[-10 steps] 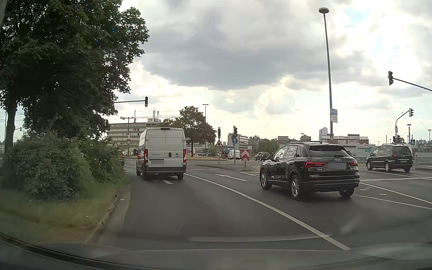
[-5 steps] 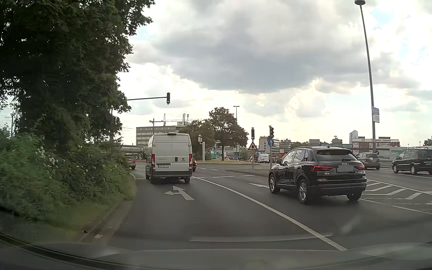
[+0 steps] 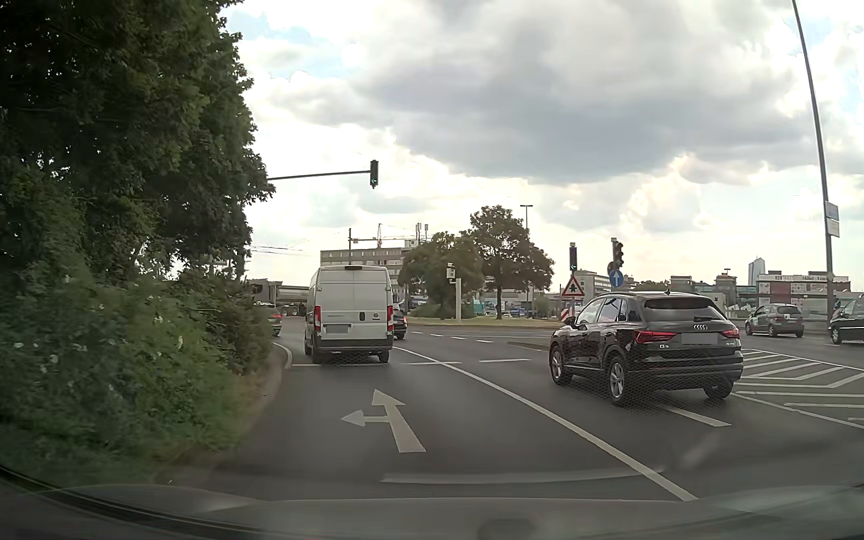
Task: Follow the waypoints while adhering to traffic rules and regulations
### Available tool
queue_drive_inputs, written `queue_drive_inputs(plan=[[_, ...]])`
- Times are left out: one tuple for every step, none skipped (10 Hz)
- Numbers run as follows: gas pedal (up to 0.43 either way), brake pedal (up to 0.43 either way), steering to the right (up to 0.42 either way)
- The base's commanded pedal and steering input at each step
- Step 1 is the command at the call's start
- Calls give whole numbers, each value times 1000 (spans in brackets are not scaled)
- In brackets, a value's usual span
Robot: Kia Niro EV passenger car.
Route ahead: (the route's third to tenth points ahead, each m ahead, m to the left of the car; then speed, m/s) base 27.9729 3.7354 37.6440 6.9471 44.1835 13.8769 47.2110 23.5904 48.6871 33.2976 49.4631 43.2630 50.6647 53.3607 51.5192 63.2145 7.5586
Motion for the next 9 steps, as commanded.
queue_drive_inputs(plan=[[39, 30, -87], [39, 30, -84], [39, 30, -81], [47, 30, -80], [47, 30, -79], [47, 30, -78], [47, 30, -76], [47, 30, -74], [47, 30, -72]])
